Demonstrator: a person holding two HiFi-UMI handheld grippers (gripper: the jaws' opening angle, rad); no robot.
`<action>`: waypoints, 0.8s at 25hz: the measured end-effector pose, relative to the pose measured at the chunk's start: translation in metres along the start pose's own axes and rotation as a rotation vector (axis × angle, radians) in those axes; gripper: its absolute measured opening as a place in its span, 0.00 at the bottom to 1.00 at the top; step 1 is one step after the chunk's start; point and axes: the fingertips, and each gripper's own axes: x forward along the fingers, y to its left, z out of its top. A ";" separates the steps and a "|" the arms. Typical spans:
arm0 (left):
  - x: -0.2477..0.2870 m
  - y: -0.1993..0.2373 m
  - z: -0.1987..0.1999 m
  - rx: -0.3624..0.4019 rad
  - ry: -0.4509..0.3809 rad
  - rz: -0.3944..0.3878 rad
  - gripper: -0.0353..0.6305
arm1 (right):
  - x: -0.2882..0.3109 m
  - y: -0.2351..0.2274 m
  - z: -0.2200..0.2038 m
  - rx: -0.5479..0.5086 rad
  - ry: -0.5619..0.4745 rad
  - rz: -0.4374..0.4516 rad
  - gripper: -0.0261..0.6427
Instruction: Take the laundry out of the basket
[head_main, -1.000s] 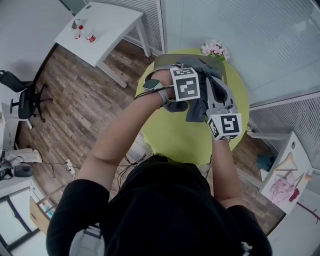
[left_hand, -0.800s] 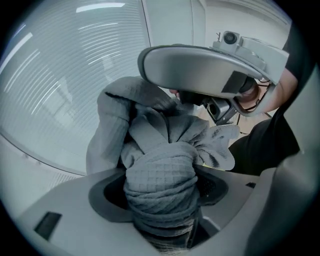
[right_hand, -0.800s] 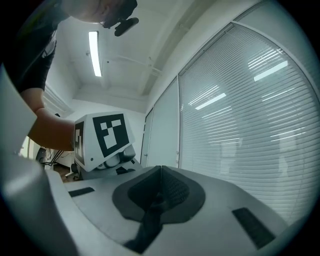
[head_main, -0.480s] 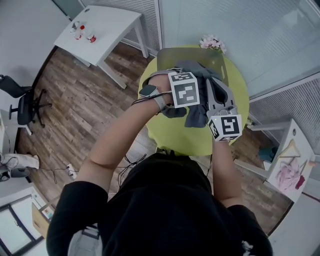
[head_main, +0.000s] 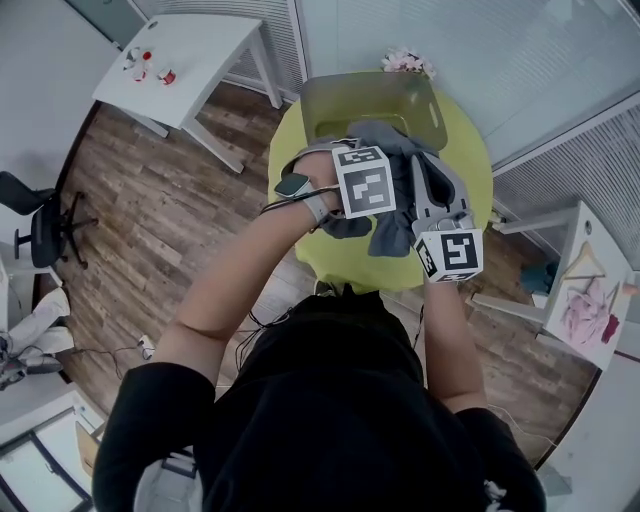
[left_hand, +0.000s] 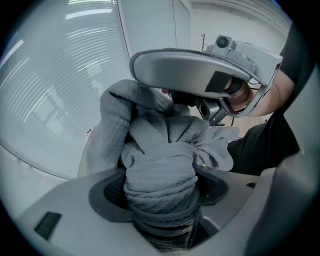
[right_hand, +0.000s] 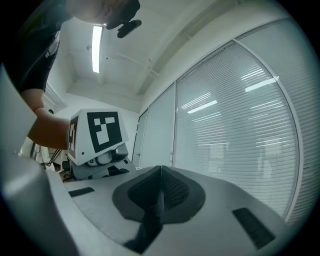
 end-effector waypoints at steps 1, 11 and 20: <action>0.002 -0.004 0.001 0.006 0.001 -0.006 0.55 | -0.005 -0.001 0.000 -0.004 -0.002 -0.012 0.07; 0.034 -0.044 0.013 0.066 -0.010 -0.051 0.56 | -0.043 -0.007 -0.019 0.003 0.024 -0.061 0.07; 0.076 -0.067 0.020 0.078 -0.011 -0.100 0.56 | -0.066 -0.018 -0.053 0.035 0.082 -0.090 0.07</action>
